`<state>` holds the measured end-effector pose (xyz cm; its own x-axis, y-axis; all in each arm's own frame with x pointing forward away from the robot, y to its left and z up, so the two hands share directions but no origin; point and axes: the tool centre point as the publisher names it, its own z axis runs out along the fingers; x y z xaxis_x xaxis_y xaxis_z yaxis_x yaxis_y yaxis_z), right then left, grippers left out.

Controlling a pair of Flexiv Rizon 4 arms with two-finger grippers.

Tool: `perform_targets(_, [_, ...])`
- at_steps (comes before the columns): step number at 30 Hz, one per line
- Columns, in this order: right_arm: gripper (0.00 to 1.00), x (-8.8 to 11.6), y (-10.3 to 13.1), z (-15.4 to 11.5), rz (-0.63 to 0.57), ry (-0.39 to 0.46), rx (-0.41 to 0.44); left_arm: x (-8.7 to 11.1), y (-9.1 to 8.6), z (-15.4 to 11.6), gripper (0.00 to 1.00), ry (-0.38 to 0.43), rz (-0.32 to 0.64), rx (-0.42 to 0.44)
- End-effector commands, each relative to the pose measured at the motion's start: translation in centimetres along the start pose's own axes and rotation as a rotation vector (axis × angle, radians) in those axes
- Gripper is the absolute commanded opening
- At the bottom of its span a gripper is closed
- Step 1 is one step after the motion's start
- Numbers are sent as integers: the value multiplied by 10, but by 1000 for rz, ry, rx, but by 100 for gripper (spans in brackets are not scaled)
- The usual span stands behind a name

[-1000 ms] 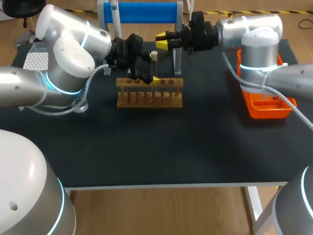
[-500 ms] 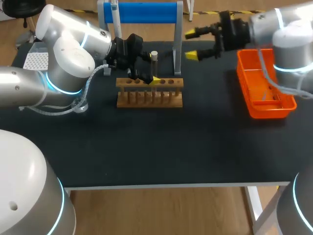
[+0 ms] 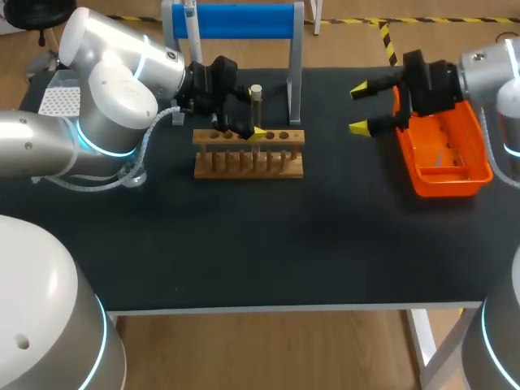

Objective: Invert the test tube, pick up the pipette, mount the tip to pipette, aspirate from beaker and dispense into the tube, eject the tip, return the pipette, and cap with the stopper.

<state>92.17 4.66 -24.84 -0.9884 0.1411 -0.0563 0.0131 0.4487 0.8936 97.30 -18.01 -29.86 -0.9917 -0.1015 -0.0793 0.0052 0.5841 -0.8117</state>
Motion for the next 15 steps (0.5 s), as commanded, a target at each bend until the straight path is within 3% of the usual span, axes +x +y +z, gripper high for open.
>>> perform_targets(1, [100, 6, 1, -2, 0, -24, 2, -1, 0, 0, 100, 2, -1, -2])
perform_targets(15, [100, 6, 1, -2, 0, -24, 2, 1, 14, -35, 100, -126, -58, -7])
